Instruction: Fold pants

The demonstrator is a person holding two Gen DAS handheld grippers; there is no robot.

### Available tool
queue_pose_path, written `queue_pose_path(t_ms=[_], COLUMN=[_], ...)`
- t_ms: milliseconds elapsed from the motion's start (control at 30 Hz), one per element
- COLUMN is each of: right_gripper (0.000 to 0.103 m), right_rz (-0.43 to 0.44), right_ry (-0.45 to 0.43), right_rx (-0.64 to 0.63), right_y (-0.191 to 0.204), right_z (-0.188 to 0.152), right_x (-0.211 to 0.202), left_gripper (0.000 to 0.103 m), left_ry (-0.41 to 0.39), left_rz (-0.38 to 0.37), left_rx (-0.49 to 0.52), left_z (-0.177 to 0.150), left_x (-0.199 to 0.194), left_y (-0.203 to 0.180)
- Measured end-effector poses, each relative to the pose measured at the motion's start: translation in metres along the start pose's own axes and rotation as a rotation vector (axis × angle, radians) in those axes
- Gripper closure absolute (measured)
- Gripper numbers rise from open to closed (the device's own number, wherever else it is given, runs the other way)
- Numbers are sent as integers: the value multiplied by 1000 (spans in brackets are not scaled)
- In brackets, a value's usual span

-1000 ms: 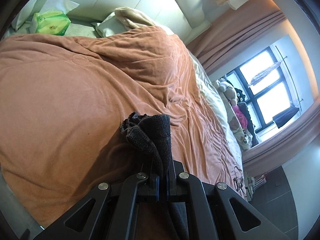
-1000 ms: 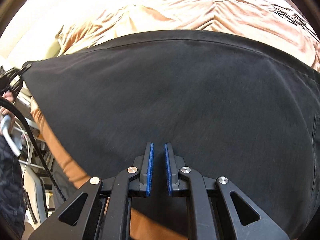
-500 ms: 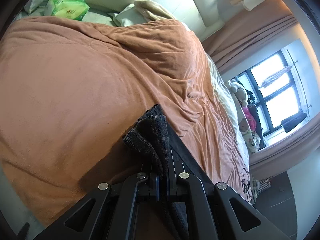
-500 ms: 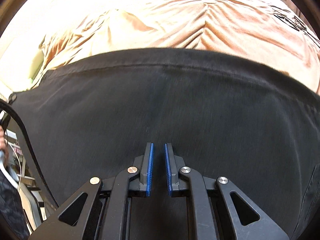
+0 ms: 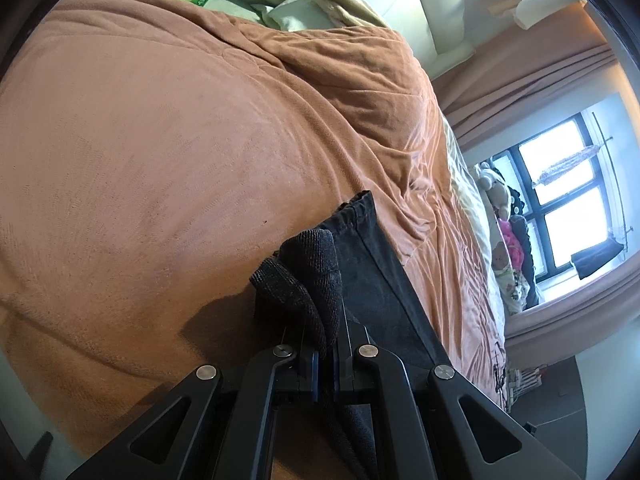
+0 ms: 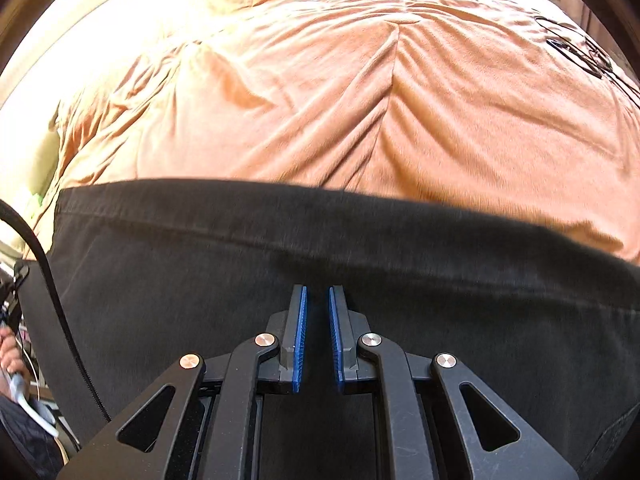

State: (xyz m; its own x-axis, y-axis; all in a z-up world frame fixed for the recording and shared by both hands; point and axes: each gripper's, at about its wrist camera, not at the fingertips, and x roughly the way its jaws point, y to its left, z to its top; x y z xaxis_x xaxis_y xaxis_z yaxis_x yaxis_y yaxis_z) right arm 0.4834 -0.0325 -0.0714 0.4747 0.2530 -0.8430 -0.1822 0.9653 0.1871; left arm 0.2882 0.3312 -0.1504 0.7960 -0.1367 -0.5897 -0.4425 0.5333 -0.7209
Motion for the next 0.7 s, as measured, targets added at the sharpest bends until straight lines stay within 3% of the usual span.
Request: queue_pose_path(t_ms=[233,700], right_gripper=[94,94], right_rz=[16,59], right_ry=[-6,52], right_rx=[1,-33], right_y=[-5,4], right_z=[6,-41], right_x=[8,-26], left_gripper=[99,99], left_ry=[-3,-26], left_rz=[-3,-75], left_rx=[-2,52], left_z=[1,5], left_x=[-1,-30], left_y=[-1,-43])
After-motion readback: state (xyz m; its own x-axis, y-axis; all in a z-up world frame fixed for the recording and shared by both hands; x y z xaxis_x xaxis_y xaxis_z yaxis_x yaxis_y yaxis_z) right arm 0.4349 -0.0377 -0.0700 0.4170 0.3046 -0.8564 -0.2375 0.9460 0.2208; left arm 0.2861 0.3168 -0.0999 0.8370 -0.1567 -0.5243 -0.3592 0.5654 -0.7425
